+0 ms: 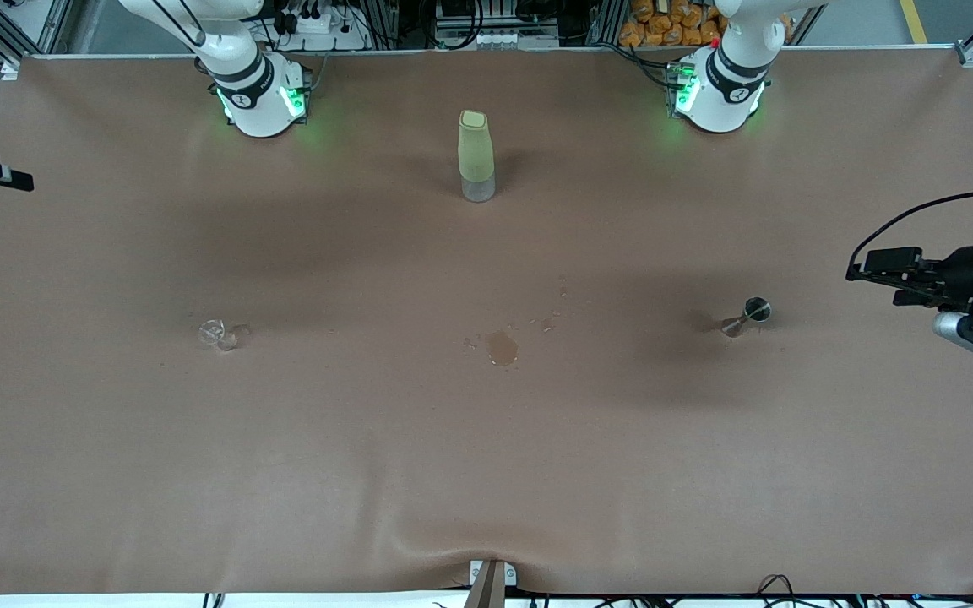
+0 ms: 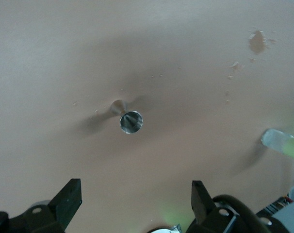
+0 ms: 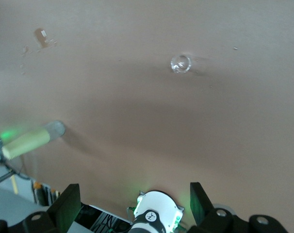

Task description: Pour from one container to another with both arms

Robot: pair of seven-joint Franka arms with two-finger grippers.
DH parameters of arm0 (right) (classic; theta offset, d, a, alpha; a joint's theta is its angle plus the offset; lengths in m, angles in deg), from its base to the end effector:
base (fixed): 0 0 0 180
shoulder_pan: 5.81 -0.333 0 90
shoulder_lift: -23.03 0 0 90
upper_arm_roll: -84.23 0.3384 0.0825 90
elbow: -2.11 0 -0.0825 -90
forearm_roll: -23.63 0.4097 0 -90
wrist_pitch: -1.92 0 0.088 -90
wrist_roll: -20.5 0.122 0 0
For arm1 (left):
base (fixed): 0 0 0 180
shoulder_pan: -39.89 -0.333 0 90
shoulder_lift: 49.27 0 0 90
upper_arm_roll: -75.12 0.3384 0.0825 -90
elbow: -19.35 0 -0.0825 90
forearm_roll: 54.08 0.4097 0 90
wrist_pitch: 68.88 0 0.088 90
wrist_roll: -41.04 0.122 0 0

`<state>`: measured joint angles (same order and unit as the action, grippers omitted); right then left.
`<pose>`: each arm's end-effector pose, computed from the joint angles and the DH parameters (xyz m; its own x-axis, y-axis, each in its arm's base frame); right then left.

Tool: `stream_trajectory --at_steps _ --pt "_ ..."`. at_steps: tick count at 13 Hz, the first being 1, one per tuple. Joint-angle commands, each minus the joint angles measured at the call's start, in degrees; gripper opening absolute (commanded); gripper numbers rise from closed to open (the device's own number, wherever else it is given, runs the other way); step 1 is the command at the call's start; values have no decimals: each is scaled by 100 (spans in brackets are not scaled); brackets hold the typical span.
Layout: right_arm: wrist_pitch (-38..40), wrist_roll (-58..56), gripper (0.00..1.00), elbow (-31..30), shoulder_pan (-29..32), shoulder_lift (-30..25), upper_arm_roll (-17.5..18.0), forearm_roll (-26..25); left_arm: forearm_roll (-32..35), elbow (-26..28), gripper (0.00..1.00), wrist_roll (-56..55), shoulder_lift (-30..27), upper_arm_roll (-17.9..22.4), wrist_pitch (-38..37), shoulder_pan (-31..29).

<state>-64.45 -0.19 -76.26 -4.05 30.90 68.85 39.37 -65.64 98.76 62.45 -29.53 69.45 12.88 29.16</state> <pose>0.5608 -0.1185 0.6281 0.9624 0.1597 -0.2200 0.0793 -0.9390 -0.3348 0.6563 0.0407 0.5017 0.9336 -0.3045 -0.1890 -0.2341 -0.9174 0.3217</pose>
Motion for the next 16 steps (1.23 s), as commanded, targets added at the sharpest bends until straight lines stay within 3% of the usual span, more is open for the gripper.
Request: stream_trajectory --at_steps 1,2,4,9,13,16 --pt "45 933 100 68 140 -250 839 -710 634 49 100 -670 -233 48 50 482" --pt "27 1162 100 68 210 -260 1165 -922 741 31 100 -968 -268 57 51 632" --pt "-52 1532 100 68 211 -260 1440 -1108 786 31 100 -1322 -356 57 42 774" --pt "-289 1665 100 59 114 -251 1441 -1354 1400 -179 100 -1305 -480 48 51 915" --pt "-693 1630 100 -90 325 -329 1450 -1390 1419 -189 100 -1383 -567 101 103 844" --pt "-1220 1647 100 -652 343 -778 1458 -1398 1428 187 100 -2128 -1163 66 322 967"
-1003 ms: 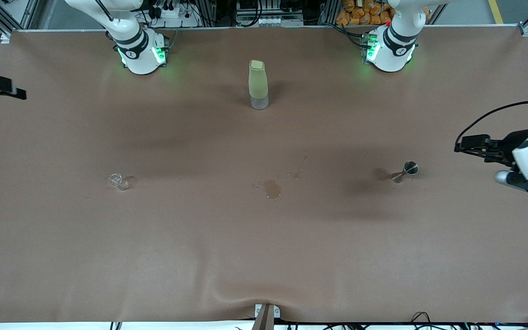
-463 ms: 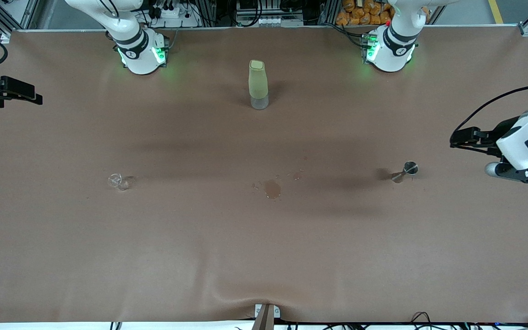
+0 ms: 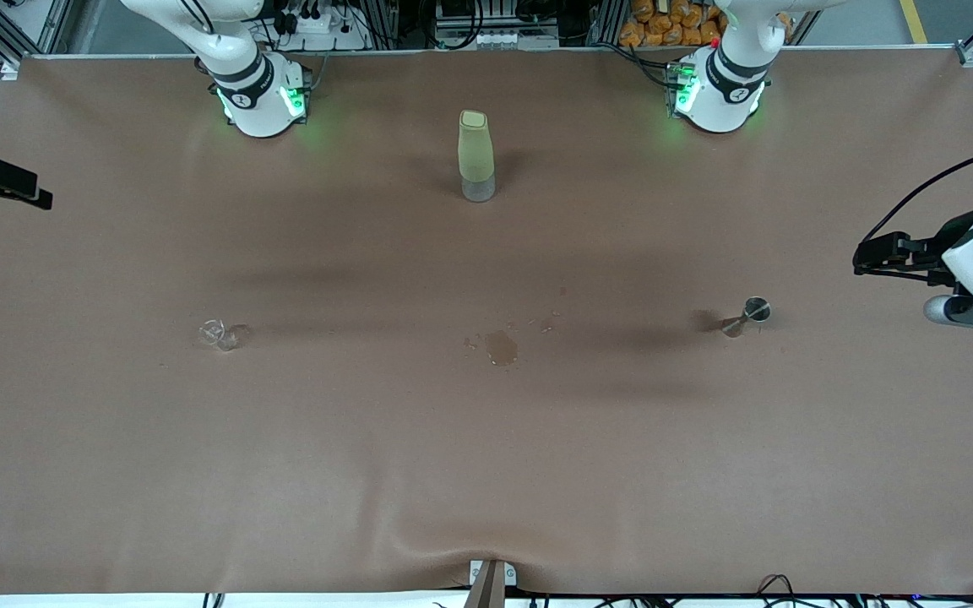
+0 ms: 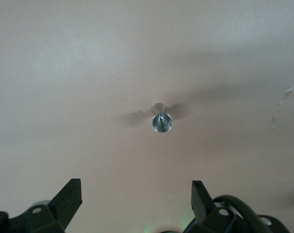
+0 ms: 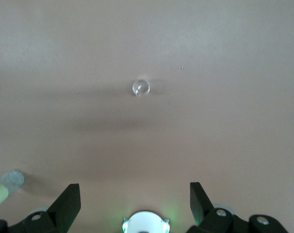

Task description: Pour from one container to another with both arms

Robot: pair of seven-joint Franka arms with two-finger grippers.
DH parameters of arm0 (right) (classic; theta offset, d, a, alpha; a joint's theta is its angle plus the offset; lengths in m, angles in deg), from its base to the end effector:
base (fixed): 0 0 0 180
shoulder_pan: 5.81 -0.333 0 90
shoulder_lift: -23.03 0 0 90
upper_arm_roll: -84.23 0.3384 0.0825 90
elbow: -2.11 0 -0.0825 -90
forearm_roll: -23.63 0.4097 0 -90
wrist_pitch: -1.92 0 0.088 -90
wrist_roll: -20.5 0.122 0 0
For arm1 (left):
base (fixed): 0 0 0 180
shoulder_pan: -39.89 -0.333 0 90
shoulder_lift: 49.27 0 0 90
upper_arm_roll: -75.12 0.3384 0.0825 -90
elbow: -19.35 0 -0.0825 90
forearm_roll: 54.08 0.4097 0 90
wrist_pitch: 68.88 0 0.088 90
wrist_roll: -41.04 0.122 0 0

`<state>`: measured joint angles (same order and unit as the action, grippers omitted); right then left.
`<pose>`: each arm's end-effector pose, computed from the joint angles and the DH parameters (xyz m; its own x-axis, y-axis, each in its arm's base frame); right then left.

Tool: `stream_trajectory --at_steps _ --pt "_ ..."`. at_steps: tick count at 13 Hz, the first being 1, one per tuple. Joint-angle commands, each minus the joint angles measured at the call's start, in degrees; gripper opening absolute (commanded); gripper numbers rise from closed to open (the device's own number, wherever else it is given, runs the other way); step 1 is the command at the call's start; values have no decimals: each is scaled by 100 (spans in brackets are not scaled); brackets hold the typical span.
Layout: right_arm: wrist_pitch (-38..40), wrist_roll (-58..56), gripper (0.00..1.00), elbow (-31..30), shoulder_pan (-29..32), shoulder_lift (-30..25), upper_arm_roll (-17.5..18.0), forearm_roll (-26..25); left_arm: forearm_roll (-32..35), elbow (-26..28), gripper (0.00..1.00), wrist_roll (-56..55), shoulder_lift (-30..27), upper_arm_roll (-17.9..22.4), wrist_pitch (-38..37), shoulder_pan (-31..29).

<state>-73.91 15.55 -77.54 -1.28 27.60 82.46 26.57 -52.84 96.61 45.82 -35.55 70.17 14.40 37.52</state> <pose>0.5751 -0.0554 0.6537 0.9900 -0.0103 -0.1408 -0.0190 -0.9980 -0.0610 0.6419 -0.0193 0.5854 0.9832 -0.1255 -0.1328 -0.1253 -0.9921 0.0099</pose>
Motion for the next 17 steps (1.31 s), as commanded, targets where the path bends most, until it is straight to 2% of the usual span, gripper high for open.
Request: stream_trajectory --at_steps 1,3,6,9,17 --pt "-275 82 100 -577 66 -510 97 -118 113 596 100 -738 -746 -6 249 219" --pt "-284 90 100 -726 101 -668 97 -118 78 939 100 -1004 -1107 -24 372 273" --pt "-231 90 100 -674 75 -616 97 -127 78 1703 100 -1013 -1792 -24 838 273" --pt "-240 90 100 -674 49 -598 80 -153 69 2029 100 -1022 -2197 -24 882 238" --pt "-257 99 100 -700 -83 -572 18 -223 69 1846 100 -1110 -2260 -33 821 255"
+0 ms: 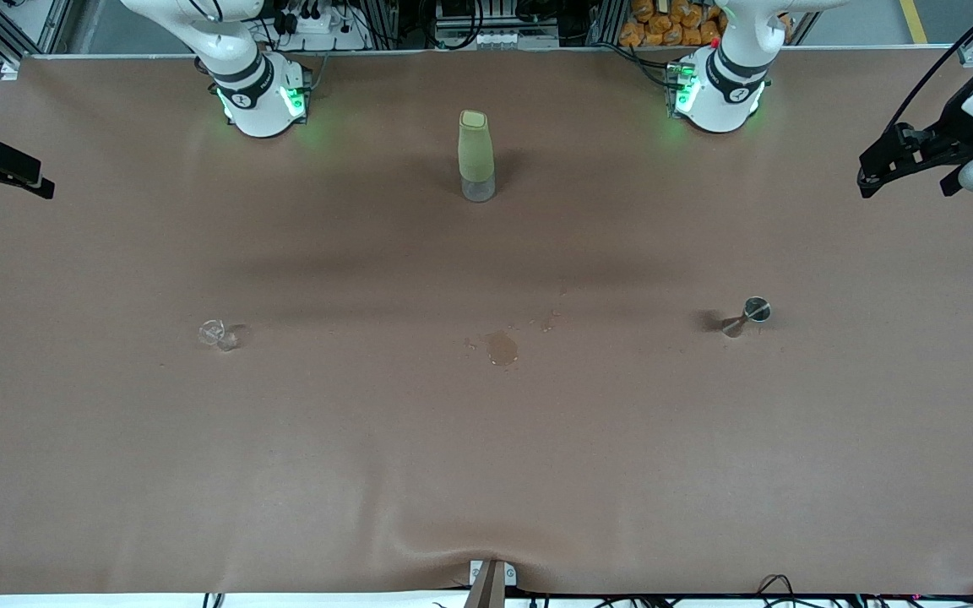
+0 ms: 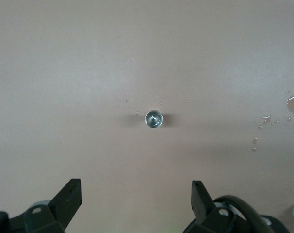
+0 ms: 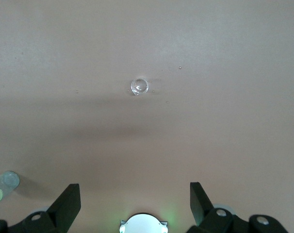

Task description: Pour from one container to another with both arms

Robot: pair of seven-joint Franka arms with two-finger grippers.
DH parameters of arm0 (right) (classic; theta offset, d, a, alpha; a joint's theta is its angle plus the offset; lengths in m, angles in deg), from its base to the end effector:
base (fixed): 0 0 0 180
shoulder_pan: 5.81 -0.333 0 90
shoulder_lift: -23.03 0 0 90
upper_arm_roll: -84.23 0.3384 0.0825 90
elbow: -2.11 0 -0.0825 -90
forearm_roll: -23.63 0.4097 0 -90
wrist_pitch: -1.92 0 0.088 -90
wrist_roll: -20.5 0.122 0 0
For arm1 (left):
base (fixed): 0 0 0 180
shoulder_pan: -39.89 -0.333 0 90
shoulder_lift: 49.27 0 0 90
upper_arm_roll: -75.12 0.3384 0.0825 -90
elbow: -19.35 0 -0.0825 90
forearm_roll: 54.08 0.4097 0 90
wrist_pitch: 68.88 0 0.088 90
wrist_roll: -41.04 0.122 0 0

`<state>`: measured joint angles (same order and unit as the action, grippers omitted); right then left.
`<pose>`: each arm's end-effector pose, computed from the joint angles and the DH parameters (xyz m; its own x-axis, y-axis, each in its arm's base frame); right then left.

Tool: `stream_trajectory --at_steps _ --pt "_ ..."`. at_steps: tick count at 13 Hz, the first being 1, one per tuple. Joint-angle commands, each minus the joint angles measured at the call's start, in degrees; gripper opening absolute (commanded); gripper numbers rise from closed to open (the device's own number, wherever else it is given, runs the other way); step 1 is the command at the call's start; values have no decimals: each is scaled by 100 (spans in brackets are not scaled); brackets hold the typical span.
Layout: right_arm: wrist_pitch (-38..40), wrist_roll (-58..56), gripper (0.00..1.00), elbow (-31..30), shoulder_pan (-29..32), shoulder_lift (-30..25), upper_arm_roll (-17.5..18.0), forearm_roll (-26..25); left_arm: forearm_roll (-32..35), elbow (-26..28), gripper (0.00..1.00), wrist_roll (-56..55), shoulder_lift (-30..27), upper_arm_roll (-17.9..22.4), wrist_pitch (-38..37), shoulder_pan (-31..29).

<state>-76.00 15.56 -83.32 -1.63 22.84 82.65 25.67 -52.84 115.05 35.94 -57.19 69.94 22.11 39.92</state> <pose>0.5522 -0.0508 0.6558 0.9923 -0.0061 -0.1237 -0.0120 -0.9989 -0.0464 0.5339 -0.0497 0.6607 0.9983 -0.0020 0.0582 -0.0003 -0.9996 -0.0290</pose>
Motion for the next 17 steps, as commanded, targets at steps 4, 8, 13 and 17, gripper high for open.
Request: stream_trajectory --at_steps 4,8,13,17 --pt "-57 99 100 -113 -49 -69 8 -142 69 -121 100 -263 -104 -97 -362 15" --pt "-66 99 100 -113 -58 -69 17 -151 -79 -78 100 -342 -78 -80 -468 -29" --pt "-232 222 100 -105 -66 -69 35 -125 -265 -69 100 -518 -17 -54 -468 -108" --pt "-312 222 100 -113 -66 -69 35 -124 -265 -86 100 -448 1 -36 -468 -187"
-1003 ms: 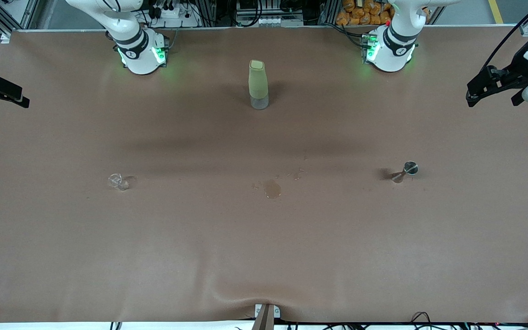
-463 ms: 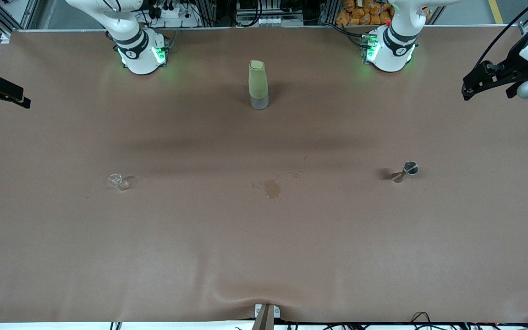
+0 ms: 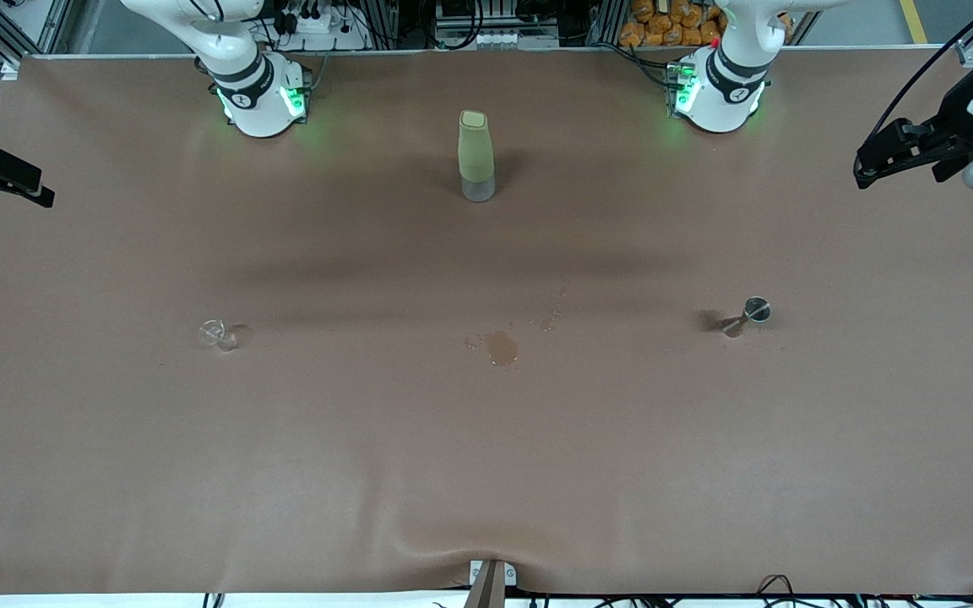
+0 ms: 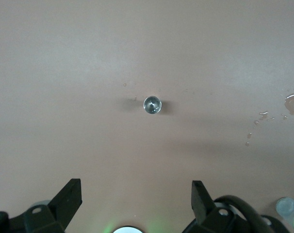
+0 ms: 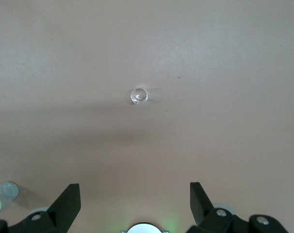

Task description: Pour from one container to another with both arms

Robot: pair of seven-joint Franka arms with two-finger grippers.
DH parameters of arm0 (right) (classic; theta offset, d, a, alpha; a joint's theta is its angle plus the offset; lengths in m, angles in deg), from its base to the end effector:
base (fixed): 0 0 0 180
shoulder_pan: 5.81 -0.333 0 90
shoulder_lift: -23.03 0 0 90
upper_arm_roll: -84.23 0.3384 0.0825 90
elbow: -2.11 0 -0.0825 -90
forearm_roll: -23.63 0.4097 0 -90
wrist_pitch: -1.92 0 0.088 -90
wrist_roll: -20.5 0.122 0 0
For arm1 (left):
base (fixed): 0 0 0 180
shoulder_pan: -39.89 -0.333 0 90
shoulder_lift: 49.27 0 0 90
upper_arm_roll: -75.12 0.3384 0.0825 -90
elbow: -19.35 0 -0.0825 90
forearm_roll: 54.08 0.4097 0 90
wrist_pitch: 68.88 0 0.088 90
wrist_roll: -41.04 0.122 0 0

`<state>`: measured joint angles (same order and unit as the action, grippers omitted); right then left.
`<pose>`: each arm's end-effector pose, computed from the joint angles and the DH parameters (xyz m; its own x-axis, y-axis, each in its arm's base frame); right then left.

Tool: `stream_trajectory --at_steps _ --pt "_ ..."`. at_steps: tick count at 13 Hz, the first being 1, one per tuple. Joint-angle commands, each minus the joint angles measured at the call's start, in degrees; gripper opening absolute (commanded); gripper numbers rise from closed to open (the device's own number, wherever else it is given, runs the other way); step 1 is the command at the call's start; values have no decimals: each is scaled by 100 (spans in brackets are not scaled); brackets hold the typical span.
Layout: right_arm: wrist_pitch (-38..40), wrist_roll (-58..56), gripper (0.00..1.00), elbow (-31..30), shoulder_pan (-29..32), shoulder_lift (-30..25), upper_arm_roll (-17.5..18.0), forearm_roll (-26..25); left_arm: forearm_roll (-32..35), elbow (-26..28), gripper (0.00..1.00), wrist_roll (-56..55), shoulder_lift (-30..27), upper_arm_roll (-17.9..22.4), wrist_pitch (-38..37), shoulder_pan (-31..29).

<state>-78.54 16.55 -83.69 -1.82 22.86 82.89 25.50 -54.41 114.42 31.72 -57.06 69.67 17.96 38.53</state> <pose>0.5583 -0.0477 0.6558 0.9960 -0.0183 -0.0876 -0.0218 -0.9990 -0.0387 0.5268 -0.0421 0.6583 0.9958 0.0918 -0.0070 0.0918 -0.9957 -0.0084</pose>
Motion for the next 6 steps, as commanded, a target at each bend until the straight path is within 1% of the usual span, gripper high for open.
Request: stream_trajectory --at_steps 1,6 --pt "-58 123 100 -77 -47 -72 11 -99 -108 -40 100 -25 15 -9 -54 -40" --pt "-66 123 100 -68 -30 -28 11 -90 -47 -93 100 -25 85 -9 -54 -31"
